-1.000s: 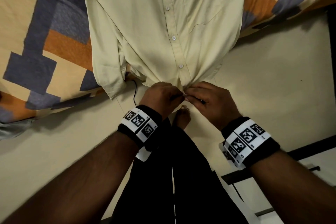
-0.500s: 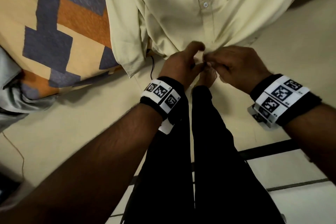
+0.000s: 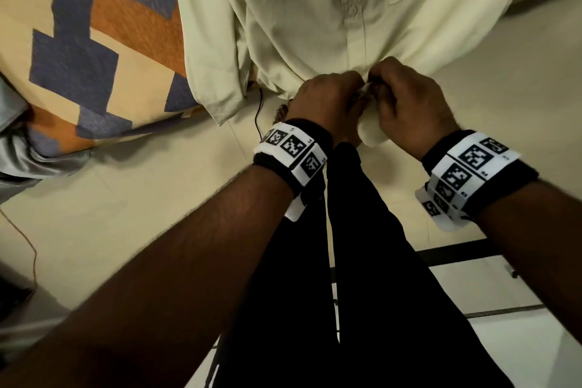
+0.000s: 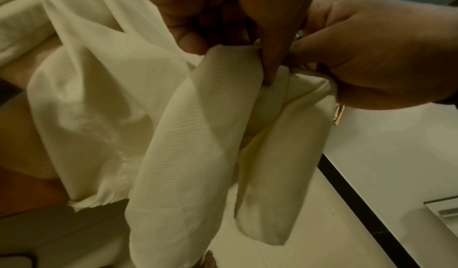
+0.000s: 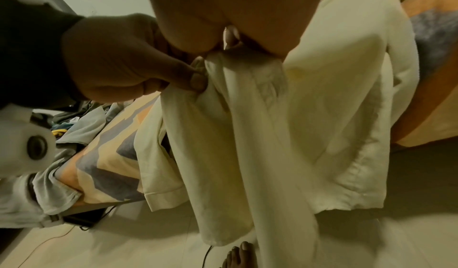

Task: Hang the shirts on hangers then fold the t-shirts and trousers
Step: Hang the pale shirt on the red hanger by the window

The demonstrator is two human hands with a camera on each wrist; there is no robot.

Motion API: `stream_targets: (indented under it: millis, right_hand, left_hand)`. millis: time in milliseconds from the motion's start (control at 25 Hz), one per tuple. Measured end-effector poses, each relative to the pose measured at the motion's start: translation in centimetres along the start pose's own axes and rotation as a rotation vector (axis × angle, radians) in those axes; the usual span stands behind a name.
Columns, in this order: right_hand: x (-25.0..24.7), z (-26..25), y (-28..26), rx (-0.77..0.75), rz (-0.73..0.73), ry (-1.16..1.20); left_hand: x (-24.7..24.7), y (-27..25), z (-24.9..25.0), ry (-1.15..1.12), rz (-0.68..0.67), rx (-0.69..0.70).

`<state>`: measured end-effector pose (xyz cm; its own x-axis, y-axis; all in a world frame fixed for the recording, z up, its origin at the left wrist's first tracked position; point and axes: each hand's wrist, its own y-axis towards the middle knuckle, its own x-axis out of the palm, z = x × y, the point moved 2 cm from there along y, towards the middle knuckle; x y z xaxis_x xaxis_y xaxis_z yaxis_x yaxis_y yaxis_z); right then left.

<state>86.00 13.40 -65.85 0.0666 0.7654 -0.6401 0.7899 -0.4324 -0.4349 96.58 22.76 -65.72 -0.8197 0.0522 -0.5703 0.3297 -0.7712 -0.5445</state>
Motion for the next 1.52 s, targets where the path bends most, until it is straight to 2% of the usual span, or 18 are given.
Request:
stream_targets:
  millis: [80, 120, 160, 200, 240, 280, 360, 480, 560, 720, 840, 1000, 1120, 1240, 1280, 1360, 1440, 1520]
  right_hand:
    - [-0.3, -0.3, 0.3, 0.079, 0.031, 0.021]
    - [-0.4, -0.2, 0.6, 0.139, 0.057, 0.069]
    - [-0.3, 0.1, 0.7, 0.197, 0.085, 0.146]
    - [-0.1, 0.2, 0.9, 0.245, 0.101, 0.248]
    - [0.1, 0.3, 1.0, 0.279, 0.095, 0.349]
    - [0.4, 0.3, 1.0, 0.299, 0.075, 0.416]
    - [0.7, 0.1, 0.9, 0.313, 0.037, 0.492]
    - [0.5, 0.3, 0.6, 0.339, 0.07, 0.609]
    - [0.3, 0.8, 0.4, 0.291, 0.086, 0.597]
    - [-0.5, 2.0, -0.3, 0.224, -0.084, 0.431]
    - [-1.8, 2.8, -0.4, 0.215, -0.155, 0.266]
    - [-3.3, 3.9, -0.7, 0.209, -0.165, 0.183]
    - [-3.9, 4.4, -1.4, 0.248, -0.164, 0.175]
    - [-3.3, 4.0, -2.1, 0.23, -0.276, 0.085]
    - [-3.1, 3.6, -2.3, 0.205, -0.338, 0.046]
    - [-2.5, 3.0, -3.0, 0.19, -0.403, 0.101]
    - [-1.6, 1.9, -4.1, 0.26, -0.38, 0.337]
    - [-0.4, 0.4, -5.4, 0.306, -0.304, 0.583]
  left_hand:
    - [0.2, -0.7, 0.0, 0.014, 0.199, 0.018]
    - [0.4, -1.3, 0.0, 0.047, 0.257, 0.029]
    - [0.7, -1.6, 0.1, 0.054, 0.238, 0.028]
    - [1.4, -1.9, 0.1, 0.014, 0.14, -0.01]
    - [1.8, -2.1, 0.2, -0.066, 0.052, -0.074]
    - [2.1, -2.1, 0.1, -0.173, 0.026, -0.138]
    - [2.2, -1.6, 0.0, -0.321, 0.107, -0.17]
    - [1.9, -1.5, 0.5, -0.329, 0.233, -0.086]
    - [1.3, -1.6, 0.2, -0.345, 0.243, -0.091]
    - [0.2, -2.2, -2.4, -0.208, 0.204, -0.062]
    - [-0.9, -2.2, -4.5, -0.062, 0.174, -0.033]
    - [-2.3, -2.1, -6.0, 0.017, 0.218, 0.003]
    - [-3.2, -2.8, -7.5, 0.073, 0.254, -0.106]
    - [-3.0, -3.1, -8.6, 0.205, 0.156, -0.25]
    - [-2.9, -3.3, -8.5, 0.166, 0.143, -0.293]
    - [-2.7, -4.1, -7.1, -0.065, 0.186, -0.308]
    - [-2.0, -5.5, -4.5, -0.3, 0.185, -0.27]
    - [-0.5, -7.0, -1.4, -0.513, 0.096, -0.302]
